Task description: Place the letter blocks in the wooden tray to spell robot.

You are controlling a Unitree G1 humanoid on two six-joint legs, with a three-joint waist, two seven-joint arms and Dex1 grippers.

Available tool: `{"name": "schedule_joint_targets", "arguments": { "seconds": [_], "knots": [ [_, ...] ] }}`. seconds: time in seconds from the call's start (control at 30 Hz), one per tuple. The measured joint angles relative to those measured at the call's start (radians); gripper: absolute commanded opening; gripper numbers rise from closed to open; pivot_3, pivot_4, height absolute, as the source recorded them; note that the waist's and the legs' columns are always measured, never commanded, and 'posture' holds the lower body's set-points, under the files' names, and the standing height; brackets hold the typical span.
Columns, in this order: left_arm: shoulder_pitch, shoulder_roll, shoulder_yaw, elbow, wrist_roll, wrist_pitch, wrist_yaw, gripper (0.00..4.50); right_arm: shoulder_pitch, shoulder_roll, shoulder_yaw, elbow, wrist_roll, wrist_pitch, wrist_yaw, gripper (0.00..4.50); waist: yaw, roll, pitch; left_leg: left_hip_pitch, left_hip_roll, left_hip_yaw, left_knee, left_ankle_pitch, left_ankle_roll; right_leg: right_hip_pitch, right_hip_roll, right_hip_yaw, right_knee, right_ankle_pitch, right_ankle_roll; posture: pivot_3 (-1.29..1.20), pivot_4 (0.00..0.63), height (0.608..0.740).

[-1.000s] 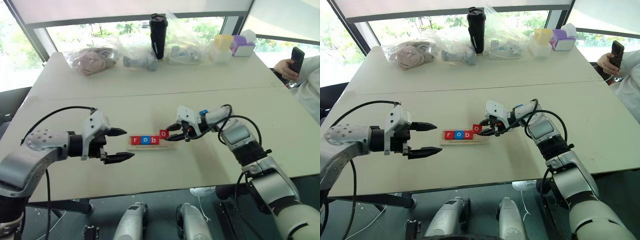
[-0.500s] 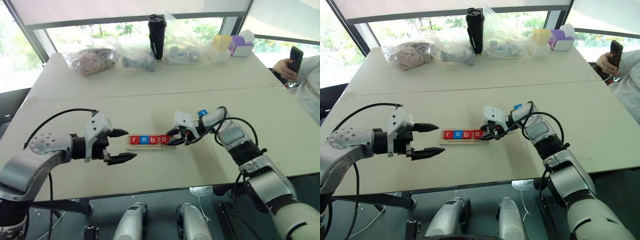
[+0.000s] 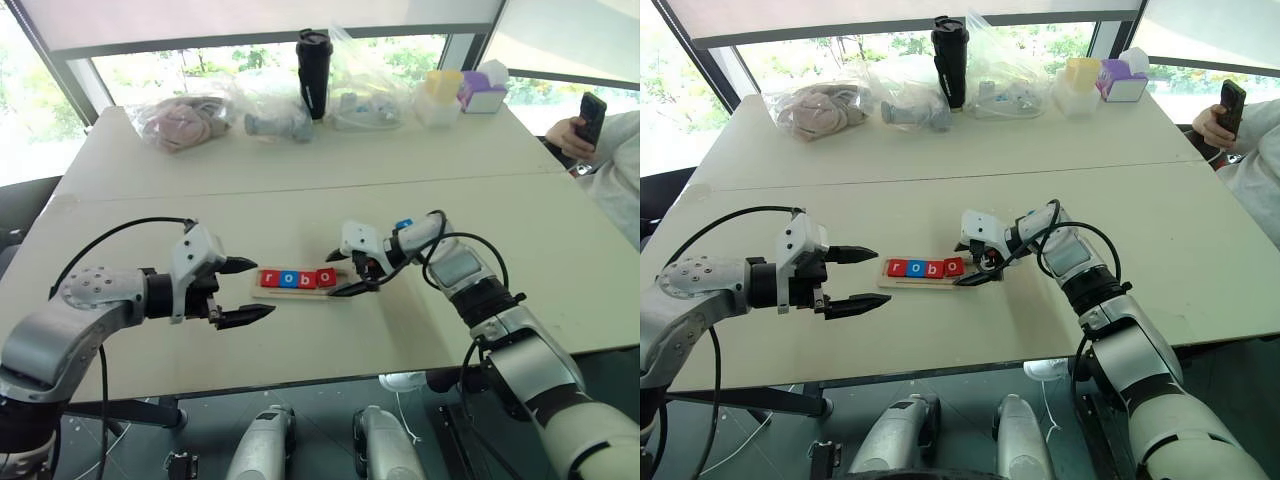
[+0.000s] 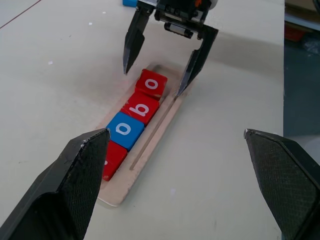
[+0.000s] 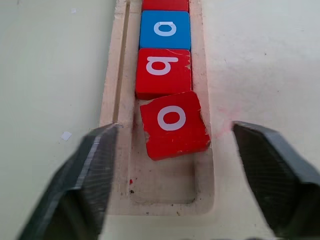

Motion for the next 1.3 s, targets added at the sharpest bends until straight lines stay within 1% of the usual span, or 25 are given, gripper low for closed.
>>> {"name": "schedule_joint_targets", "arguments": {
  "seconds": [0.1, 0.27, 0.4, 0.5, 0.7, 0.93, 1.2, 1.3],
  "knots": [
    [0.000, 0.000, 0.000, 0.000, 0.000, 0.000, 0.000, 4.50, -0.005, 0.002, -0.020, -0.031, 0.019, 0.007, -0.012, 4.40, 0.000, 0.000, 0.000, 0.000, 0.000, 0.000, 0.000, 0.000, 0.000, 0.000, 0.000, 0.000, 0.000, 0.000, 0.000, 0.00, 0.150, 0.740],
    [-0.001, -0.001, -0.001, 0.000, 0.001, 0.000, 0.001, 4.50, -0.058, 0.022, -0.124, -0.040, 0.070, 0.041, -0.091, 4.40, 0.001, 0.000, 0.000, 0.000, 0.000, 0.000, 0.000, 0.000, 0.000, 0.000, 0.000, 0.000, 0.000, 0.000, 0.000, 0.00, 0.150, 0.740],
    [-0.005, -0.001, -0.001, 0.001, 0.001, 0.000, 0.001, 4.50, -0.079, 0.032, -0.158, 0.033, 0.052, 0.011, -0.206, 4.40, 0.002, 0.000, 0.000, 0.000, 0.000, 0.000, 0.000, 0.000, 0.000, 0.000, 0.000, 0.000, 0.000, 0.000, 0.000, 0.00, 0.150, 0.740],
    [-0.010, -0.001, -0.002, 0.003, 0.001, 0.000, -0.001, 4.50, -0.073, 0.034, -0.146, 0.085, 0.017, -0.027, -0.240, 4.40, -0.001, 0.000, 0.000, 0.000, 0.000, 0.000, 0.000, 0.000, 0.000, 0.000, 0.000, 0.000, 0.000, 0.000, 0.000, 0.00, 0.150, 0.740],
    [-0.025, -0.001, -0.009, 0.004, 0.001, 0.000, -0.006, 4.50, -0.055, 0.049, -0.109, 0.133, -0.012, -0.073, -0.236, 4.40, -0.003, 0.000, 0.000, 0.000, 0.000, 0.000, -0.001, 0.000, 0.000, 0.000, 0.000, 0.000, 0.000, 0.000, 0.000, 0.00, 0.150, 0.740],
    [-0.025, -0.001, -0.010, 0.006, 0.001, 0.000, -0.005, 4.50, -0.037, 0.056, -0.087, 0.133, -0.023, -0.090, -0.207, 4.40, -0.003, 0.000, 0.000, 0.001, 0.000, 0.000, 0.000, 0.000, 0.000, 0.000, 0.000, 0.000, 0.000, 0.000, 0.000, 0.00, 0.150, 0.740],
    [-0.025, -0.002, -0.010, 0.007, 0.001, 0.000, -0.005, 4.50, -0.011, 0.058, -0.084, 0.081, -0.022, -0.072, -0.185, 4.40, -0.003, 0.000, 0.000, 0.001, 0.000, 0.000, 0.000, 0.000, 0.000, 0.001, 0.000, 0.000, 0.001, 0.000, 0.000, 0.00, 0.150, 0.740],
    [-0.025, -0.002, -0.010, 0.007, 0.002, 0.000, -0.005, 4.50, -0.005, 0.058, -0.084, 0.061, -0.023, -0.054, -0.199, 4.40, -0.002, 0.000, 0.000, 0.001, 0.000, 0.000, 0.000, 0.000, 0.000, 0.001, 0.001, 0.000, 0.001, 0.000, 0.000, 0.00, 0.150, 0.740]
  ]
}}
